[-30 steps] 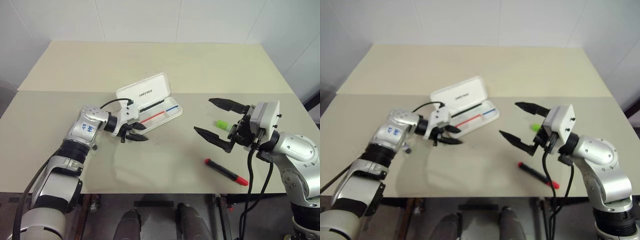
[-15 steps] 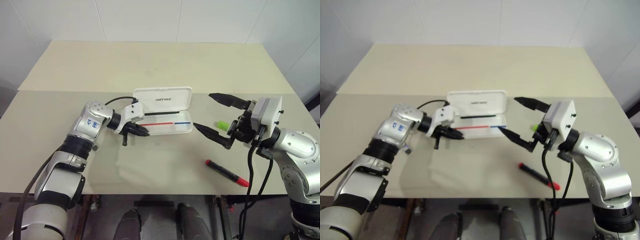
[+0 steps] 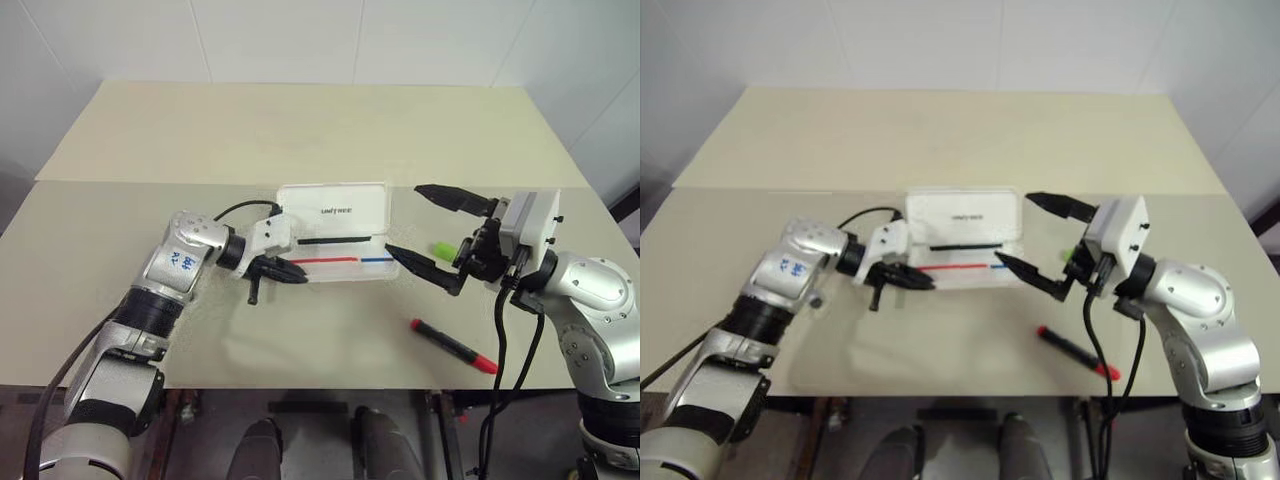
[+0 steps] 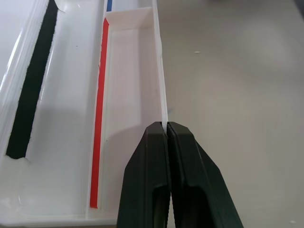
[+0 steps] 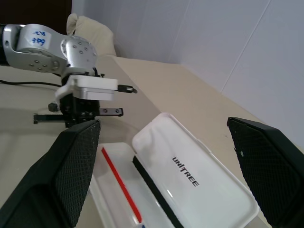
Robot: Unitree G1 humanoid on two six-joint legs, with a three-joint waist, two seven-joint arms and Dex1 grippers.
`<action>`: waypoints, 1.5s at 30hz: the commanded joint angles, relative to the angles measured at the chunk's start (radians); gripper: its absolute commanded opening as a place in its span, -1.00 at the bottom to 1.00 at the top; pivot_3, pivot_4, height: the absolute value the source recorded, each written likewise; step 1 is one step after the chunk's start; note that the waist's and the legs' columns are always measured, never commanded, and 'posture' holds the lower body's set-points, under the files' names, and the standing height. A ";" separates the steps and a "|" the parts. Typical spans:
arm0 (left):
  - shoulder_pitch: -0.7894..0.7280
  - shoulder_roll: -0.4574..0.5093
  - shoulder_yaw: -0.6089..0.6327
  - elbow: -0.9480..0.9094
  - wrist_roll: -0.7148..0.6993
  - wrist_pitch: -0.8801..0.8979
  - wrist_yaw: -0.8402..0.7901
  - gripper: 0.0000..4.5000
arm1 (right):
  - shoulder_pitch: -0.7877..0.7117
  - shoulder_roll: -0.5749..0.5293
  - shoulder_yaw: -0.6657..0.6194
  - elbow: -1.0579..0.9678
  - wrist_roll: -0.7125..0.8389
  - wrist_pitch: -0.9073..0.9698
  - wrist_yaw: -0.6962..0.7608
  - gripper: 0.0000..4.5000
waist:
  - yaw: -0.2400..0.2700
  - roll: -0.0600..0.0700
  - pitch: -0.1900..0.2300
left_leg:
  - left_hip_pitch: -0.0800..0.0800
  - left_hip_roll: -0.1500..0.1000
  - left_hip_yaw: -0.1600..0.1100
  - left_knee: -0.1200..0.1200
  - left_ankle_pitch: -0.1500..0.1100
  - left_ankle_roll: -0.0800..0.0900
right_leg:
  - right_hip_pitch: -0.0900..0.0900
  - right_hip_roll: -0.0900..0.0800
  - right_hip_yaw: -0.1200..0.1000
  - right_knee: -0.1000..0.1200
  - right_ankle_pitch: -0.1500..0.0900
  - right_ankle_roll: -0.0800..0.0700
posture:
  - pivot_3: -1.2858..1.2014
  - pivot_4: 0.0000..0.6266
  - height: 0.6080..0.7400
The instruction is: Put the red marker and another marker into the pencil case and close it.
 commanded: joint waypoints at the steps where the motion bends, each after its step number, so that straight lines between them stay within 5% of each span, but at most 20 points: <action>1: 0.061 0.048 0.032 -0.115 -0.042 0.013 -0.021 -0.99 | -0.002 -0.012 -0.022 -0.014 0.014 -0.006 0.007 1.00 | -0.001 0.000 0.000 | 0.000 0.000 0.000 0.000 0.000 0.000 | 0.000 0.000 0.000 0.000 0.000 0.000 | 0.03 -0.52 1.00; 17: 0.156 0.095 0.032 -0.188 -0.072 0.071 0.005 -0.99 | 0.000 -0.023 -0.029 -0.020 0.026 0.015 0.003 1.00 | 0.001 0.000 0.000 | 0.000 0.000 0.000 0.001 0.000 0.000 | 0.000 0.000 0.000 0.001 -0.001 -0.003 | 0.03 -0.52 1.00; 20: 0.148 0.087 0.040 -0.205 -0.101 0.098 -0.001 -0.71 | 0.003 -0.022 -0.025 -0.020 0.044 0.035 0.009 1.00 | 0.001 0.000 0.000 | 0.000 0.000 0.000 0.001 0.000 0.000 | 0.000 0.000 0.000 0.001 -0.001 -0.003 | 0.03 -0.52 1.00; 31: 0.145 0.099 0.193 -0.353 -0.320 0.271 0.019 0.96 | -0.021 -0.001 -0.008 0.053 0.025 0.003 0.028 1.00 | 0.000 0.000 0.000 | 0.000 0.000 0.000 0.001 0.000 0.000 | 0.000 0.000 0.000 0.001 -0.001 -0.001 | 0.03 -0.52 1.00; 38: 0.206 0.075 0.375 -0.348 -0.416 0.138 0.068 0.99 | 0.056 -0.039 -0.070 0.041 0.041 0.040 0.017 1.00 | 0.002 0.000 0.000 | 0.000 0.000 0.000 0.001 0.000 0.000 | 0.000 0.000 0.000 0.001 0.000 -0.001 | 0.03 -0.52 1.00; 45: 0.360 0.185 0.520 -0.413 -0.549 0.174 0.005 0.99 | 0.380 -0.117 -0.239 -0.060 0.072 0.140 0.015 1.00 | 0.003 0.000 0.000 | 0.000 0.000 0.000 -0.001 -0.001 0.001 | 0.000 0.000 0.000 0.001 -0.003 -0.002 | 0.03 -0.52 1.00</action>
